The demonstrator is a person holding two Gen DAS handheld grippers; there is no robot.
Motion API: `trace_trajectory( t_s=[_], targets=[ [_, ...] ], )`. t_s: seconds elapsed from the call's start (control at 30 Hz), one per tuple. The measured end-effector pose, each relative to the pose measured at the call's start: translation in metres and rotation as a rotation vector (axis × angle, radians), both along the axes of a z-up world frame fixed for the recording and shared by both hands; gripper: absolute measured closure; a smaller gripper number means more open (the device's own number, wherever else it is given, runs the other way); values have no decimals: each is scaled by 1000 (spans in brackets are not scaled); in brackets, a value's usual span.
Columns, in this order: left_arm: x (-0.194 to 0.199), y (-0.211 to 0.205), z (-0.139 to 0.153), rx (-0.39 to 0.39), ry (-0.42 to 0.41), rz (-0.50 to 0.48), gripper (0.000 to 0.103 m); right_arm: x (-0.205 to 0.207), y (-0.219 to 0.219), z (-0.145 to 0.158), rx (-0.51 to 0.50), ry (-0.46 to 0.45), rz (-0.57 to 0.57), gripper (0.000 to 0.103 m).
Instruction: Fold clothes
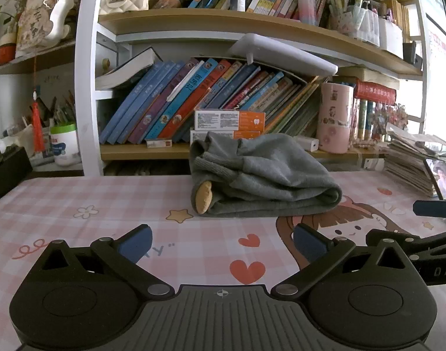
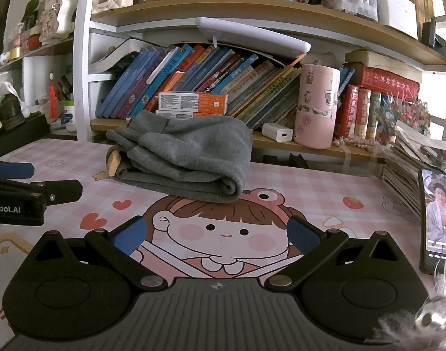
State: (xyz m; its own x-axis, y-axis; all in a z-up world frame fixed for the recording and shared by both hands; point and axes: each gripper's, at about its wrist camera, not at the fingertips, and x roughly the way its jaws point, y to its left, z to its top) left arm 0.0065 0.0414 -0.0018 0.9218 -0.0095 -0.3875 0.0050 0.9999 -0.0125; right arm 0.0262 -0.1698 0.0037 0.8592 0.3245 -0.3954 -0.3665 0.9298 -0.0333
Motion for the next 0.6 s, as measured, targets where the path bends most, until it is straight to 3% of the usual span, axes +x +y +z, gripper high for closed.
trace_trajectory(
  t_s=[0.6],
  targets=[
    [2,0,0,5,6,-2,0,2,-2,0,7,6,-9,0]
  ],
)
